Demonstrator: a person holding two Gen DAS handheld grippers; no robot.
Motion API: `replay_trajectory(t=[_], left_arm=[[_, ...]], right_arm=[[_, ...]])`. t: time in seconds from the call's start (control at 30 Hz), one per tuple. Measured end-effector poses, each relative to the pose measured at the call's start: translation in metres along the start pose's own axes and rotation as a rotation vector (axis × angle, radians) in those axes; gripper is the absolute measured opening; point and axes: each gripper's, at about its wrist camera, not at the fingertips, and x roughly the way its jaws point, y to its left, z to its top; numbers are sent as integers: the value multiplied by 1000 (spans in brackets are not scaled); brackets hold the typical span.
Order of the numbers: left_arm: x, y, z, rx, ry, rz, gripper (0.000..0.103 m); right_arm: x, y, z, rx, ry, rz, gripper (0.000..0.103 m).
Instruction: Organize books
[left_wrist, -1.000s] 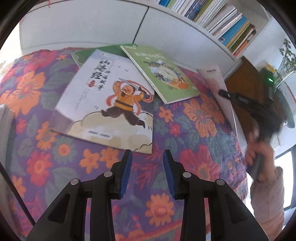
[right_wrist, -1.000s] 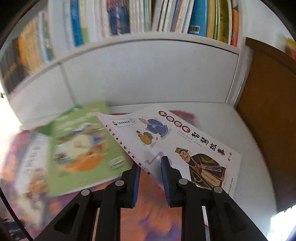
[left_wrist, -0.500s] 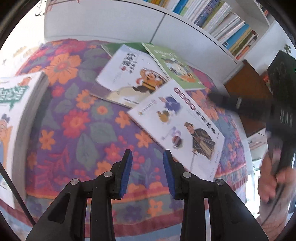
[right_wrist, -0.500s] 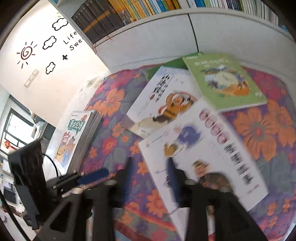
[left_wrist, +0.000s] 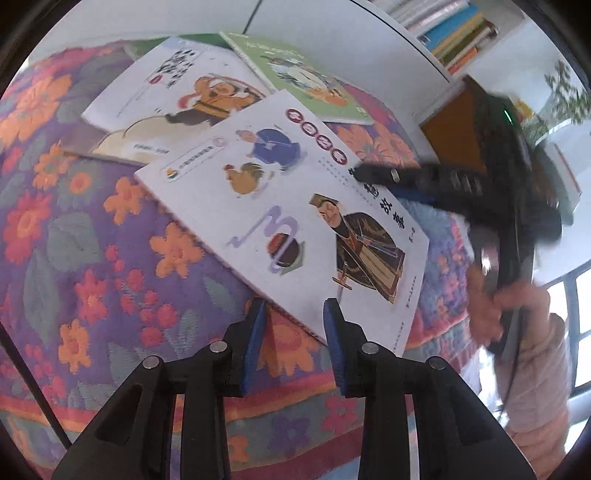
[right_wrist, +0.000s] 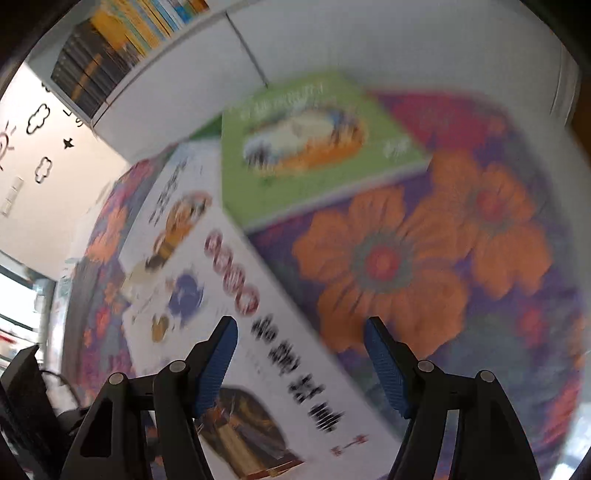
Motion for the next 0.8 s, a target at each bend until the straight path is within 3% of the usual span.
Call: replay_trajectory(t=[0.07,0.13,0.27,0.37,0.43,0.53,0.6,0.8], left_arm=[[-4,8,0,-21,1,2,24],[-15,13,-3,-3,-9,58,24],[-30,35,-19,9,51,27,24],[-33,54,-18,-34,96,-48,22],[-30,58,-11,-46,119,-62,20],[-25,54,-3,-18,124,-46,20],[-23,57,1,-23,124,-56,20],[-15,76,16,-87,156,-169,18]], right_arm=[[-6,8,-14,1,22,18,73],[-12,12,-29,37,45,49,74],[-22,27,-78,75,158,288,73],[-18,20,-101,91,194,405,61],[-15,-2,-102,138,174,447,29],[3,-28,-97,250,200,543,8],[7,-33,-92,253,207,574,7],[1,-28,-94,204,196,556,8]])
